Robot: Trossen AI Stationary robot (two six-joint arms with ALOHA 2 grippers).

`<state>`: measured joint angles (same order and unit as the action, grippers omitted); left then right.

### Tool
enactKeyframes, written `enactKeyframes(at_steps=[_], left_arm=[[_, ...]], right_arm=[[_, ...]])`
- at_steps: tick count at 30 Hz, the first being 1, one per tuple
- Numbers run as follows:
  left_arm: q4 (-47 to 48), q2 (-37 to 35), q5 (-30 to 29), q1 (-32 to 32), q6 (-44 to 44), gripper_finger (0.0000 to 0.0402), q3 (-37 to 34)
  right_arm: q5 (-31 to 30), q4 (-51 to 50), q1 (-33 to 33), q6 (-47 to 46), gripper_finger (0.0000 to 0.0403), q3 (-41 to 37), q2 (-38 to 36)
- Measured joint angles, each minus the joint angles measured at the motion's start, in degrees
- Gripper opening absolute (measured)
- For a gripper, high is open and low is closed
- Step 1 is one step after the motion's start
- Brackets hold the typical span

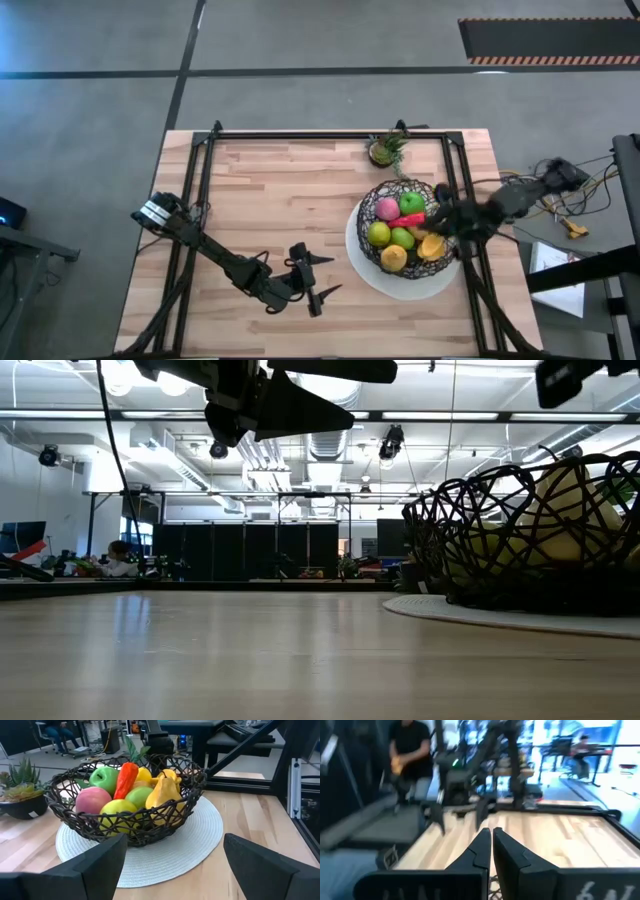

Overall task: Build produce basket
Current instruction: Return to Home Position

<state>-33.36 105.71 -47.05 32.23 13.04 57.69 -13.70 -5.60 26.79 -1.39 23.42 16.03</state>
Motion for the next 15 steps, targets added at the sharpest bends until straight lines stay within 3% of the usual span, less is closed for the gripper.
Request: enactKeyframes(at_steps=[10,15], left_arm=[[1.3,-1.4,0.4,-2.5,-0.4,0.0311,-1.3],[0.7,-8.4,3.1,-5.5,1.1,0.0289,-8.7]], right_arm=[[2.1,-2.6,-7.2,-2.2,0.0008,-9.4,-15.8],[2.3,-1.1,-8.3,-1.7,0.0008,-13.3,-15.9]])
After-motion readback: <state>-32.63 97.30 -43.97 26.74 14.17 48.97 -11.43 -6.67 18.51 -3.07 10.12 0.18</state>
